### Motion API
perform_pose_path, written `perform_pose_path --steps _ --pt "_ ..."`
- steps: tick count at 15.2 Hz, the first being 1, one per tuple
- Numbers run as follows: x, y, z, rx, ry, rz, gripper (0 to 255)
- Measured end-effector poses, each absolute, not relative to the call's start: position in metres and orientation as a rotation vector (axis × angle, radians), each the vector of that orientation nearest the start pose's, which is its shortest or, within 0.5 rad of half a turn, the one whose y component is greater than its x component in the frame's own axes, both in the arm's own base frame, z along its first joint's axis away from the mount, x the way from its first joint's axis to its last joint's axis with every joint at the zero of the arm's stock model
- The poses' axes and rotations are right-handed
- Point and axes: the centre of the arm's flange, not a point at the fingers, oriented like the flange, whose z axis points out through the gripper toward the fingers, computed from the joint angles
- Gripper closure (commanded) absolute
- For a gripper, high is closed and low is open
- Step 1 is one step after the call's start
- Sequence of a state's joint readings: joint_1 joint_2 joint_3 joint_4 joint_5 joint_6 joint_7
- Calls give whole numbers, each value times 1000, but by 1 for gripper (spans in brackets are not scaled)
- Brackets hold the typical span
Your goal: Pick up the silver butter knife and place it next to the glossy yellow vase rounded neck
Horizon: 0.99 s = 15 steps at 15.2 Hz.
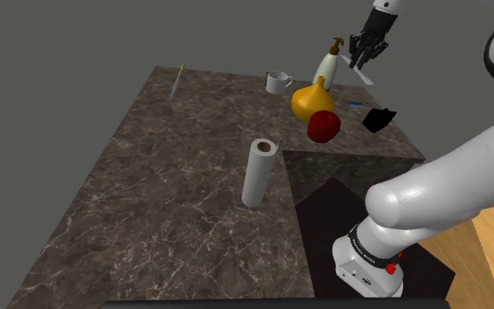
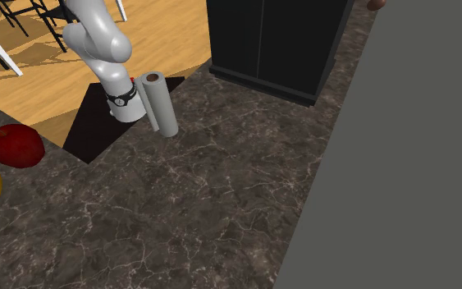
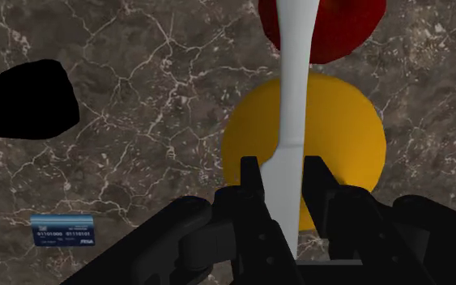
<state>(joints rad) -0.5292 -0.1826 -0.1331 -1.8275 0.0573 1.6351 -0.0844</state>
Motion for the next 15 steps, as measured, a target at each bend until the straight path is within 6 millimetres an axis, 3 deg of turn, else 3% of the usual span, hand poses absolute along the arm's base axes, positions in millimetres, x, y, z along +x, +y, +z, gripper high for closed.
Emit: perform_pose_path --steps 9,15 --pt "381 -426 603 -2934 876 -29 255" --pt "380 -439 578 -2935 873 -28 255"
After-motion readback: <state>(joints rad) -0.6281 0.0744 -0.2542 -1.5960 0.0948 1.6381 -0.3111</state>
